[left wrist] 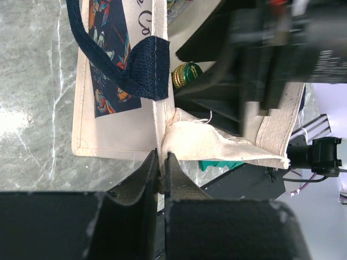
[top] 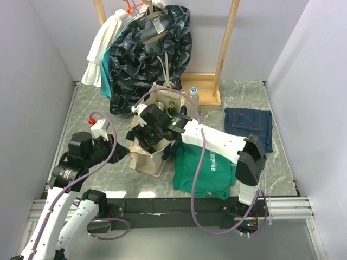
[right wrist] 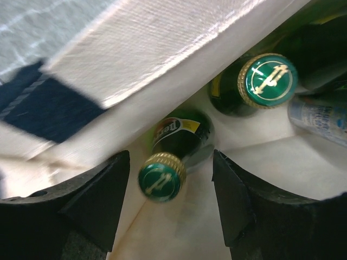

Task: Take the beverage out of the canvas bag
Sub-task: Take out the drink from the canvas bag.

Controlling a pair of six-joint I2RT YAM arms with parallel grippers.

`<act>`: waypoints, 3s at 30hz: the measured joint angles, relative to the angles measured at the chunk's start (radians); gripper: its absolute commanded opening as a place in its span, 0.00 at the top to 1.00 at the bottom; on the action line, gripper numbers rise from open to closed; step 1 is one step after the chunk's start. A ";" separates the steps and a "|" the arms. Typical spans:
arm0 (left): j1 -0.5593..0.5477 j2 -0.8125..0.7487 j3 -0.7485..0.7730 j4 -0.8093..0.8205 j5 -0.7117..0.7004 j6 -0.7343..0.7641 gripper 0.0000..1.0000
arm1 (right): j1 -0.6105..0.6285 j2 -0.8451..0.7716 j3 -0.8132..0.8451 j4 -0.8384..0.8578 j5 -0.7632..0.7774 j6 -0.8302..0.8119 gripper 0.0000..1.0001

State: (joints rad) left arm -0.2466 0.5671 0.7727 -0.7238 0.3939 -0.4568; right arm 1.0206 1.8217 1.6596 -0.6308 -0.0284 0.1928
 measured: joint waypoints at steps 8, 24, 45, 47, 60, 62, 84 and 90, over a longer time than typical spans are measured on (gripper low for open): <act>0.000 -0.001 0.000 -0.002 0.000 0.000 0.99 | -0.005 0.028 0.000 -0.007 -0.008 0.000 0.40; 0.000 -0.003 0.000 -0.002 -0.001 0.000 0.99 | -0.009 0.029 0.005 -0.005 -0.022 -0.052 1.00; -0.002 -0.001 0.000 -0.006 -0.025 -0.012 0.99 | -0.009 0.028 0.108 -0.082 0.009 -0.082 1.00; -0.002 -0.001 0.000 -0.006 -0.026 -0.012 0.99 | -0.008 0.028 0.119 -0.085 0.009 -0.084 1.00; -0.002 0.017 0.000 -0.006 -0.026 -0.019 0.99 | -0.002 0.028 0.136 -0.111 0.021 -0.102 1.00; -0.002 0.021 0.000 -0.006 -0.026 -0.021 0.99 | -0.001 0.026 0.142 -0.114 0.021 -0.105 1.00; 0.016 0.039 0.000 -0.011 -0.036 -0.037 0.99 | 0.031 -0.019 0.282 -0.205 0.128 -0.143 1.00; 0.021 0.039 0.000 -0.013 -0.035 -0.037 0.99 | 0.035 -0.029 0.306 -0.224 0.142 -0.150 1.00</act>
State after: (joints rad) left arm -0.2253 0.6060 0.7727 -0.7372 0.3584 -0.4934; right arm 1.0561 1.7927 1.9652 -0.8543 0.1135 0.0433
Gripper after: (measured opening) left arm 0.090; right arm 0.406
